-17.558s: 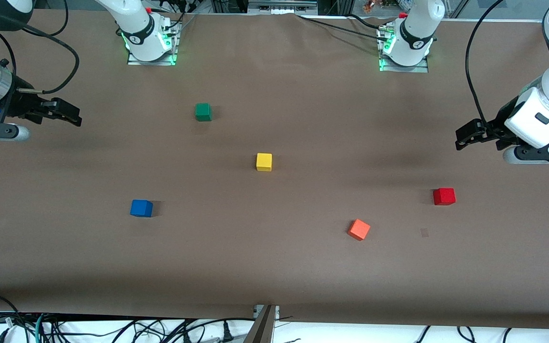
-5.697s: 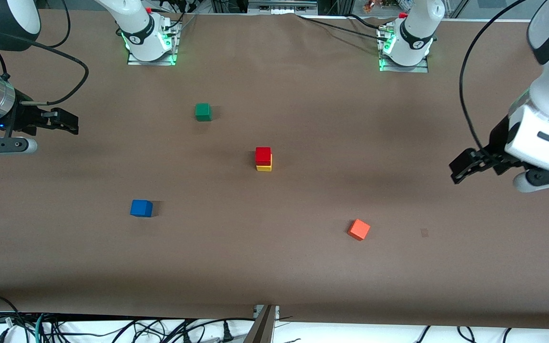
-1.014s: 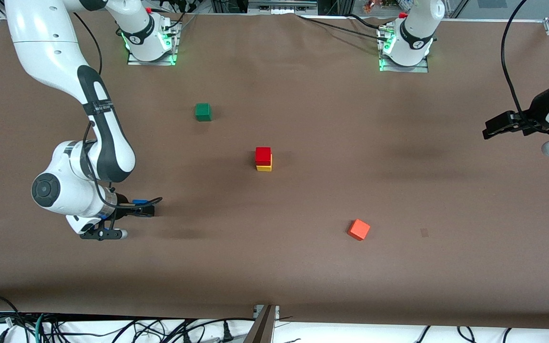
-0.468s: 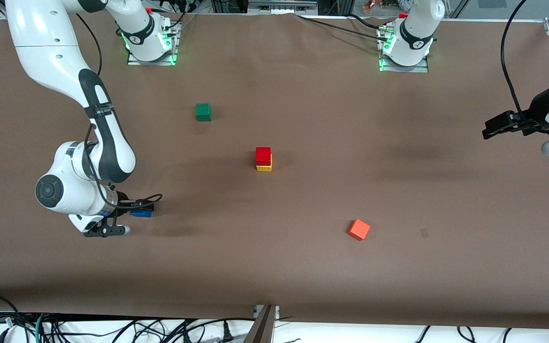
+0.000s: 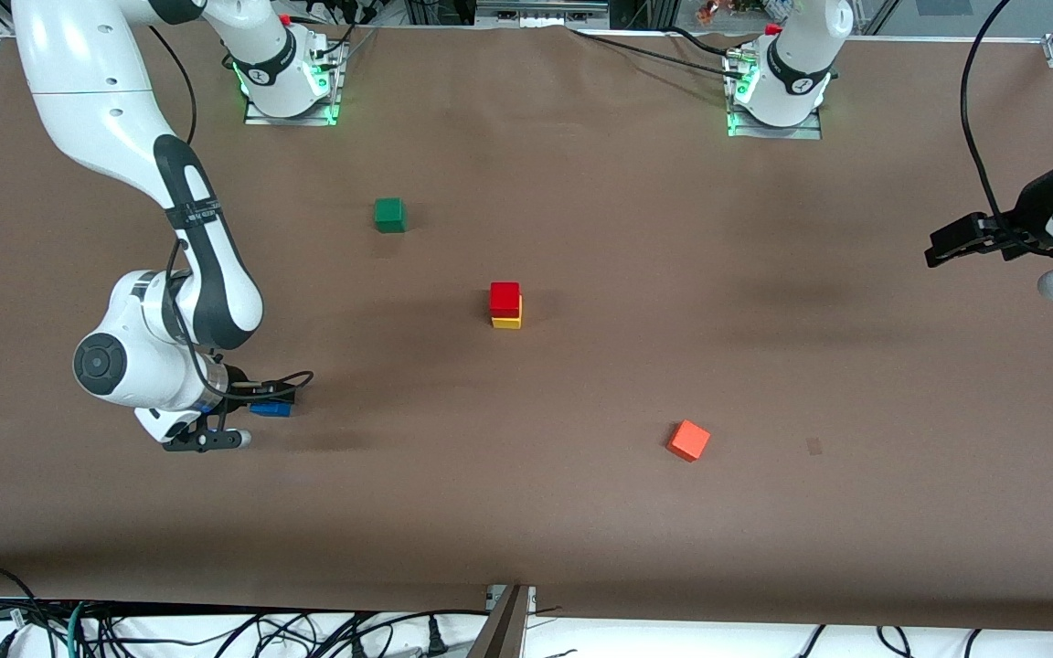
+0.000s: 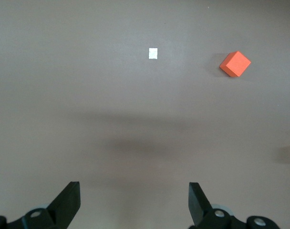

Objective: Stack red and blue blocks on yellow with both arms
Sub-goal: 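Reach the right gripper down to the blue cube and grasp it, then lift the blue cube with the right gripper over the red-yellow stack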

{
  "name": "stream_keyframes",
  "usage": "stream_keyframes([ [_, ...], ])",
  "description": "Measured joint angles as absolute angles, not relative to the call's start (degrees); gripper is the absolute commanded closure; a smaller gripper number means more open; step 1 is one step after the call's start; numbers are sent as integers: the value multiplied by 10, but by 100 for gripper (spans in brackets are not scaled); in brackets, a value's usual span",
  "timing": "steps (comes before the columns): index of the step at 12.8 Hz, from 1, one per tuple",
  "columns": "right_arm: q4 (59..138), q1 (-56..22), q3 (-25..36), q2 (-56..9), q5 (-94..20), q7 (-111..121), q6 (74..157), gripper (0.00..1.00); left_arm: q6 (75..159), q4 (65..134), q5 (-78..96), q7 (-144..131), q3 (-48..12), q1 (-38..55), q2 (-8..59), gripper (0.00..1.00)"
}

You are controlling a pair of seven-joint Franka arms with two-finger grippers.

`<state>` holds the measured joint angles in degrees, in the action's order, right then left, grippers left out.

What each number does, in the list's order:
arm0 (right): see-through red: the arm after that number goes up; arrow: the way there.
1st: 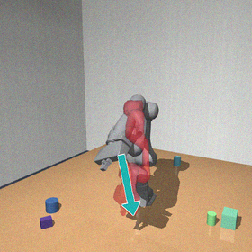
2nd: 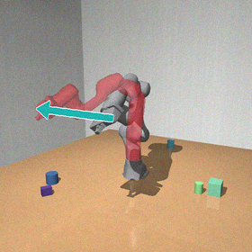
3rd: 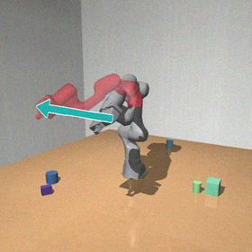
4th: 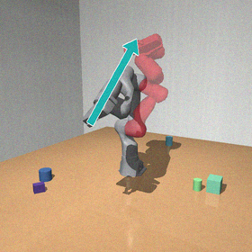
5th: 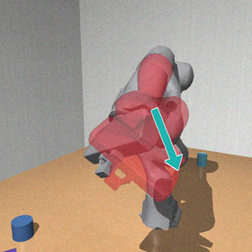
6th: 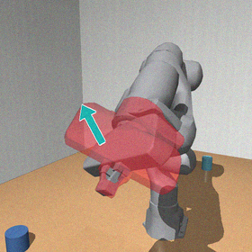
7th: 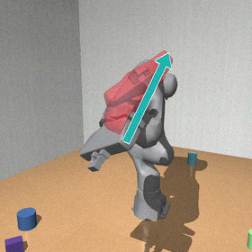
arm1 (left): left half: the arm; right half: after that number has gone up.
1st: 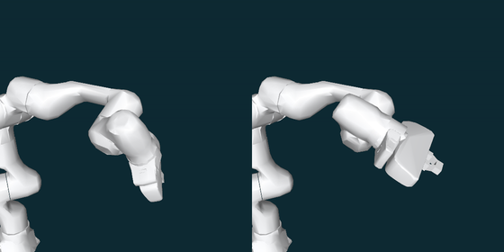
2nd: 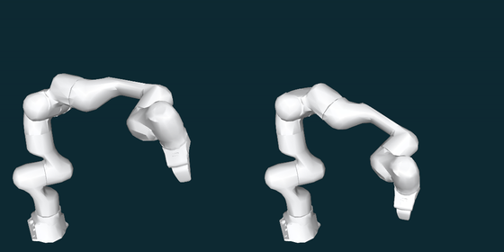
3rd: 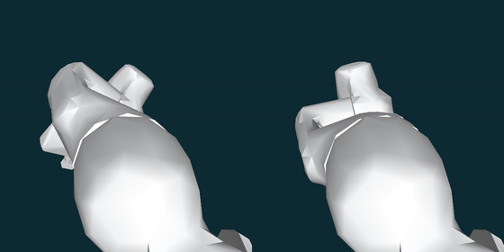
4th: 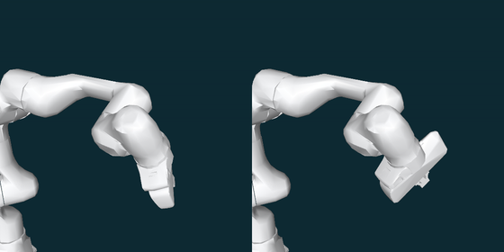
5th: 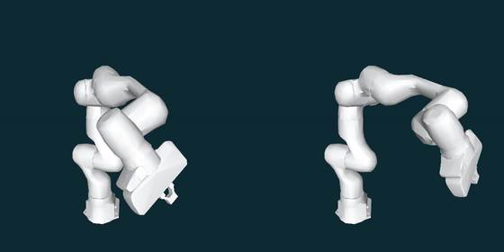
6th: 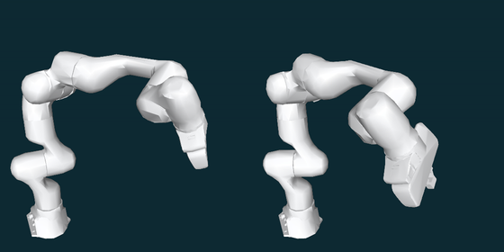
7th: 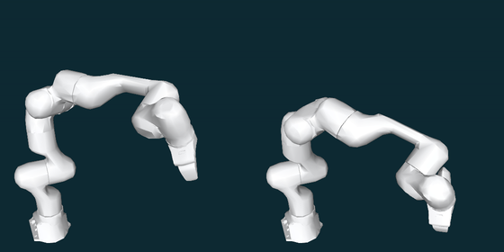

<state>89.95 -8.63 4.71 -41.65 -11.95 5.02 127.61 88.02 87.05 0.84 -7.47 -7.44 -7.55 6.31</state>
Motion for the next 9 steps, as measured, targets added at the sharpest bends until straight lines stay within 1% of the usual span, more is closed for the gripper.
stream_keyframes([
  [1,900,-85,47,-417,-119,45,1276,82,880,870,8,-75,-74,-76,63,0],
  [2,900,-85,47,-416,-119,38,1277,92,880,870,8,-75,-74,-75,63,0],
  [4,900,-85,47,-416,-119,30,1279,100,880,870,8,-75,-75,-75,63,0],
  [9,899,-88,47,-416,-115,16,1288,100,880,870,8,-75,-75,-74,63,0],
])
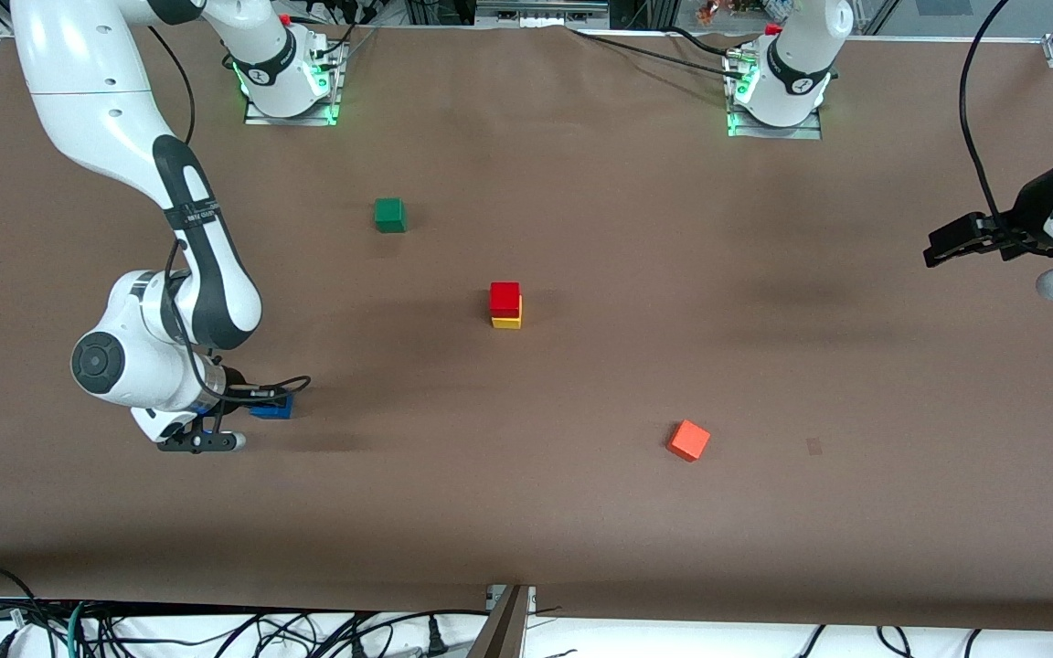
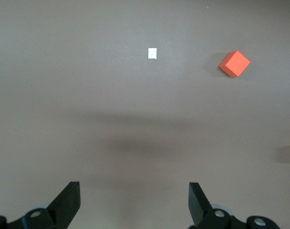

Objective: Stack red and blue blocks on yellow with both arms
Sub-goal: 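Lift the blue cube with the right gripper over the red-yellow stack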

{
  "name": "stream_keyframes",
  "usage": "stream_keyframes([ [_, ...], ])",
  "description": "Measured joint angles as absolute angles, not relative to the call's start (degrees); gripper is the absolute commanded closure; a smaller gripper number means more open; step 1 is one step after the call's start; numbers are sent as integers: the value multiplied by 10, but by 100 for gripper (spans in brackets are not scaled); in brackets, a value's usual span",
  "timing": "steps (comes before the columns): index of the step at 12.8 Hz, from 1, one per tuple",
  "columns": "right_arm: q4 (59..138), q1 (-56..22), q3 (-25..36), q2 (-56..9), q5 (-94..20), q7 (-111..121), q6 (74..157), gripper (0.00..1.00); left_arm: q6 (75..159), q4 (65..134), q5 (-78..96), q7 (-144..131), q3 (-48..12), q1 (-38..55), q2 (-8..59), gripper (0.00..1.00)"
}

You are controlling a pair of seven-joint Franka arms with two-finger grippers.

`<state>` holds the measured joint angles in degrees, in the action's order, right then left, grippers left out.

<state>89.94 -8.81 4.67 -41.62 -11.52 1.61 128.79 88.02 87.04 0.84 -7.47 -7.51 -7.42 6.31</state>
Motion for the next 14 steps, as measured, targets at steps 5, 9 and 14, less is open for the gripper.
stream_keyframes([
  [5,876,-132,45,-369,-112,-79,1214,100,880,870,8,-75,-75,-74,63,0],
  [9,854,-200,39,-334,-112,-196,1161,100,880,870,8,-75,-75,-74,63,0],
  [14,836,-319,35,-321,-113,-331,1135,100,880,870,8,-75,-75,-74,63,0],
])
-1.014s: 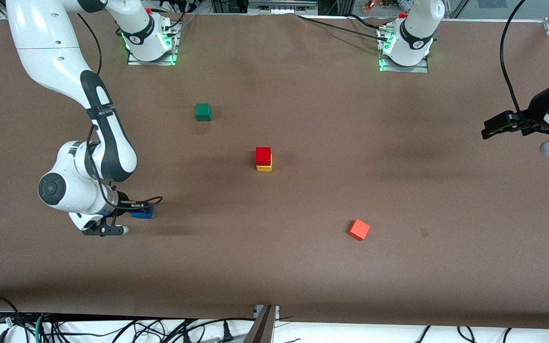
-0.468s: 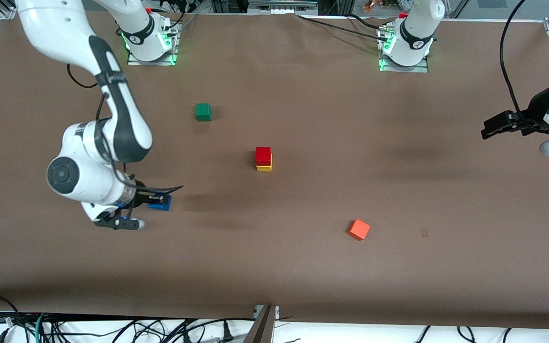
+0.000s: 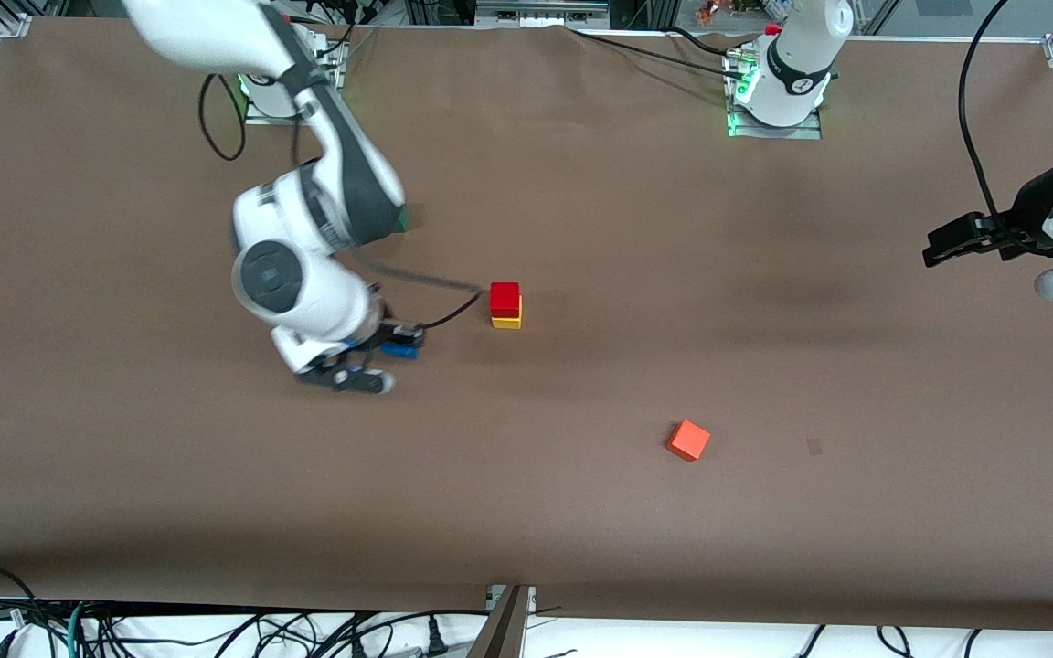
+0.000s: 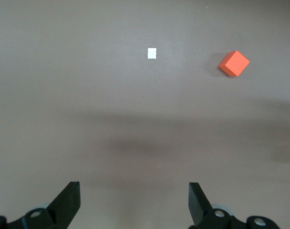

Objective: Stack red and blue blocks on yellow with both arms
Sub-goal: 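Lift the blue cube with the right gripper over the red-yellow stack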

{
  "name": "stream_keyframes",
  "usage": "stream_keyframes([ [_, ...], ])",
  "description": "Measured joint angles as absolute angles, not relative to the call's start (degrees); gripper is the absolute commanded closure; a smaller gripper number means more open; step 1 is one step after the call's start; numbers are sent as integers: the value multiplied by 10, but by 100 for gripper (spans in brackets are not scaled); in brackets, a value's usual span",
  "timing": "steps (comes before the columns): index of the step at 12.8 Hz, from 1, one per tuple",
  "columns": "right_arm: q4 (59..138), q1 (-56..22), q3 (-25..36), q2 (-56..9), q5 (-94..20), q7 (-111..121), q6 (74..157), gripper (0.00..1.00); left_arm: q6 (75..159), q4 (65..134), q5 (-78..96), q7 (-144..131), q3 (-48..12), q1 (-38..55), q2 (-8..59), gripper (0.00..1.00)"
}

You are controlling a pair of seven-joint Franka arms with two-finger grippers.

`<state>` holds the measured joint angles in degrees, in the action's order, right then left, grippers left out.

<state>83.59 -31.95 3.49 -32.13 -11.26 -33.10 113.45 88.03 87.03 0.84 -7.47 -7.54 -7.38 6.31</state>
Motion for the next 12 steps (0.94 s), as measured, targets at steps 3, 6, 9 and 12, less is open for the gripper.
stream_keyframes([
  [3,810,-363,35,-319,-113,-373,1122,100,880,870,8,-75,-75,-74,63,0],
  [6,806,-384,35,-319,-114,-376,1107,100,880,870,8,-75,-75,-74,63,0],
  [9,806,-391,24,-319,-114,-368,1077,100,880,870,8,-75,-75,-74,63,0],
  [12,806,-394,8,-320,-115,-354,1043,100,880,870,8,-75,-75,-74,63,0],
])
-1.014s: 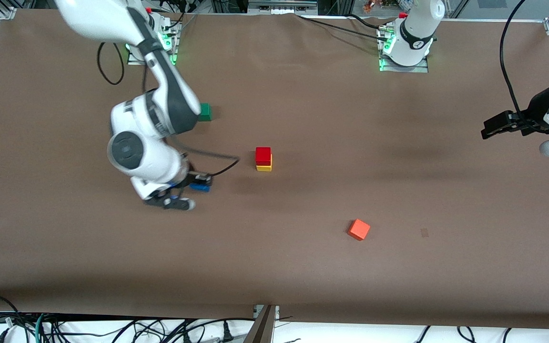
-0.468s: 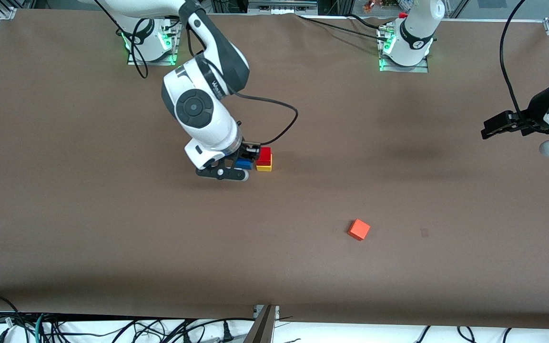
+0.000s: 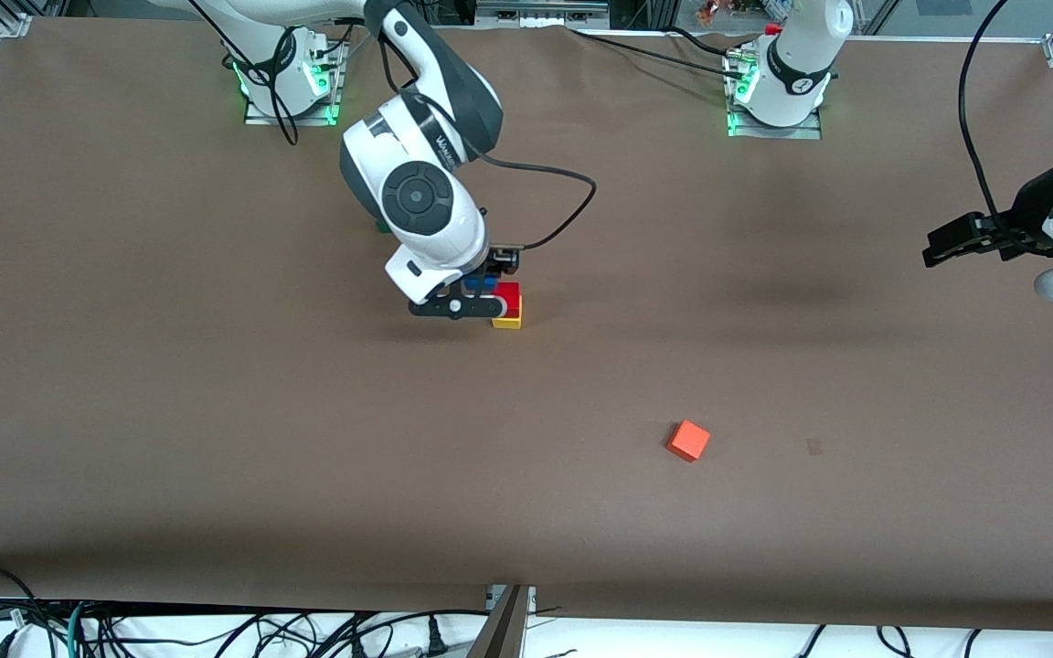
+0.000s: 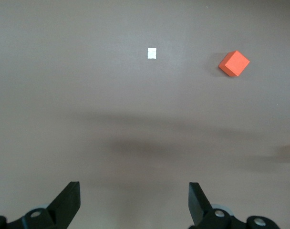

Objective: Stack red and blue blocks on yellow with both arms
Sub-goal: 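Lift the blue cube with the right gripper over the red-yellow stack, then lower the blue cube onto the red cube and open the right gripper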

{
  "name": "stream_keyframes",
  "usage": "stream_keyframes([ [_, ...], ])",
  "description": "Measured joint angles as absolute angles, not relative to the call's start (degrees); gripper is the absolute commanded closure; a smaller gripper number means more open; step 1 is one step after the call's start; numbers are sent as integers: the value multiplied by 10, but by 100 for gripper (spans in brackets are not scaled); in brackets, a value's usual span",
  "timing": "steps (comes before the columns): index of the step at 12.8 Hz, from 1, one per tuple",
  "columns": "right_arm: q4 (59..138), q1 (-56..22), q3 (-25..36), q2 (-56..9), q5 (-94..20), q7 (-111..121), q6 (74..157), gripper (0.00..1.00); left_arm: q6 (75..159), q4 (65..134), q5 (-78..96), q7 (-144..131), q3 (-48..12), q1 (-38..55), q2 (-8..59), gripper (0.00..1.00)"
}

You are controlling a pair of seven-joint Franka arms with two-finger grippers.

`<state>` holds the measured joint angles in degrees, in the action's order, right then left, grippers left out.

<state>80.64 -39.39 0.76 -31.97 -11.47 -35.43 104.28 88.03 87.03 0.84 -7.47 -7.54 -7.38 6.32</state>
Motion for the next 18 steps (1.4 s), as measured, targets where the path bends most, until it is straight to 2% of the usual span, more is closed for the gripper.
stream_keyframes([
  [5,807,-401,1,-324,-122,-350,1044,100,880,870,8,-75,-75,-74,63,0],
  [11,809,-407,1,-356,-122,-350,1103,100,880,870,8,-75,-75,-74,63,0],
  [18,818,-407,1,-367,-121,-350,1123,100,880,870,8,-75,-75,-74,63,0],
])
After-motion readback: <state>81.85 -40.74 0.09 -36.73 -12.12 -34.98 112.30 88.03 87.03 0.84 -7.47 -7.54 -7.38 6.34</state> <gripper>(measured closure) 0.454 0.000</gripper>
